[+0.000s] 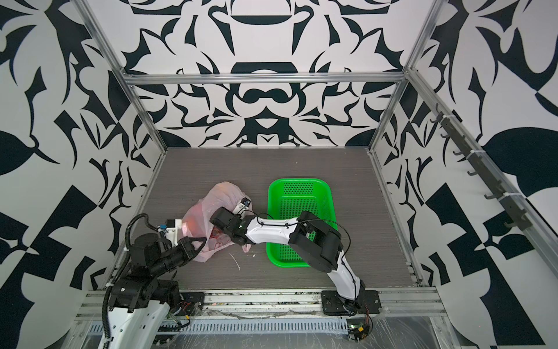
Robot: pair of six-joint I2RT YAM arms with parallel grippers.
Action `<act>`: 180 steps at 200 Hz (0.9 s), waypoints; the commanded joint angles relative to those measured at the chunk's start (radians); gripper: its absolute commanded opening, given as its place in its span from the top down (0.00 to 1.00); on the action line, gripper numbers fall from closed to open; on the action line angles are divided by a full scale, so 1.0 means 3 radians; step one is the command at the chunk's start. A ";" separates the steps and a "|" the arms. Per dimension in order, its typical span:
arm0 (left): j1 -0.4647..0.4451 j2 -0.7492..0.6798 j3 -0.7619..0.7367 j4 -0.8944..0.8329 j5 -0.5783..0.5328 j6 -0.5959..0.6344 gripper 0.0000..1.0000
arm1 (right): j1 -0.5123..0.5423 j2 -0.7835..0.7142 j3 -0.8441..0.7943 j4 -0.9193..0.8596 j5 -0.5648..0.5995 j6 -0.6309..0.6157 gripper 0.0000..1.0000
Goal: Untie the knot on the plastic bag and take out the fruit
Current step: 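Work the right gripper deeper into the pink bag around the dragon fruit, then close the right gripper on the red dragon fruit inside the bag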
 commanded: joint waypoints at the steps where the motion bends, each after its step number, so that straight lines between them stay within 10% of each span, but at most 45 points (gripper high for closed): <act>1: -0.0017 0.0055 -0.0054 0.0094 -0.0036 0.0044 1.00 | -0.0012 -0.0228 -0.0039 0.0052 -0.0019 -0.0089 0.48; 180: -0.0017 0.0715 -0.0050 0.0798 -0.0331 0.0029 1.00 | 0.0045 -0.0544 0.0127 -0.0380 -0.0189 -0.0845 0.50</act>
